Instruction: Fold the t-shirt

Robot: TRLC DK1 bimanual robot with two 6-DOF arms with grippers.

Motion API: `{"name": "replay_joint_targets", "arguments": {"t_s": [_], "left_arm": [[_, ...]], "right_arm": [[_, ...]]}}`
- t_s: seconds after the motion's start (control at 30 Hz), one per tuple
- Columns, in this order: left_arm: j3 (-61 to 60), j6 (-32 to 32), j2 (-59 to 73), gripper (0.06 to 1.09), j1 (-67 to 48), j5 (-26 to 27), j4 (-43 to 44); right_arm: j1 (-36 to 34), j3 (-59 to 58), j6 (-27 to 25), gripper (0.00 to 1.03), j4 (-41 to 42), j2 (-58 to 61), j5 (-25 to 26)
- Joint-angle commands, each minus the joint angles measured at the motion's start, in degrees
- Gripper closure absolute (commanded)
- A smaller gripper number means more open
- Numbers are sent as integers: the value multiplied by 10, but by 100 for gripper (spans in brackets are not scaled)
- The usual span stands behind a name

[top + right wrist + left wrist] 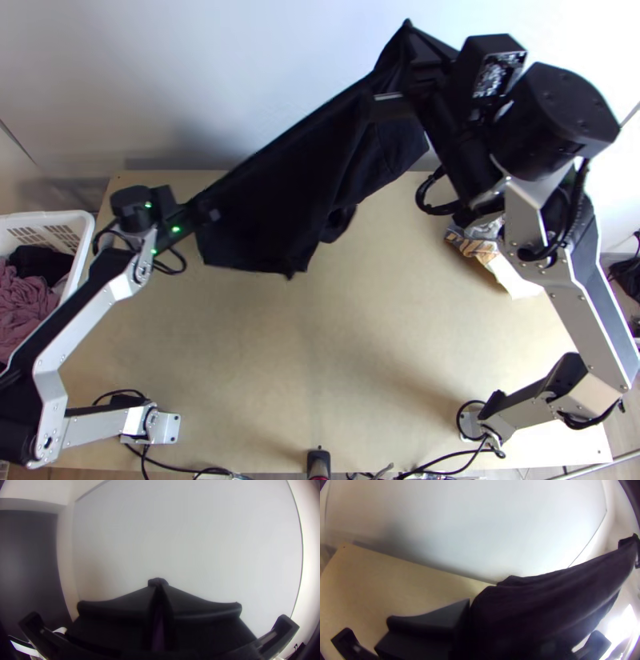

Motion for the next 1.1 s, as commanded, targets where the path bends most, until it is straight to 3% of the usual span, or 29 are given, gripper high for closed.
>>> {"name": "replay_joint_targets", "arguments": {"t_s": [0.0,0.03,0.07,0.37,0.6,0.7,0.83,1.07], "left_arm": [[-14,2,23,41,66,88,-61],[-14,2,18,30,56,92,-74],[-16,1,14,25,45,94,-80],[-16,-34,7,25,-23,93,-71],[-12,-16,55,22,-39,110,-82],[-17,-16,58,22,-25,111,-81],[-18,-16,49,22,0,111,-82],[4,36,32,22,57,120,-112]], "right_arm": [[9,-1,-3,100,1,10,3],[11,-1,-3,100,1,11,3],[14,-1,-3,100,1,11,3],[29,-1,-9,100,1,18,3],[27,-20,10,100,-21,24,2],[3,-51,59,100,-62,36,-22],[-42,-68,88,100,-83,65,-62],[-126,-11,73,100,-58,134,-70]]}}
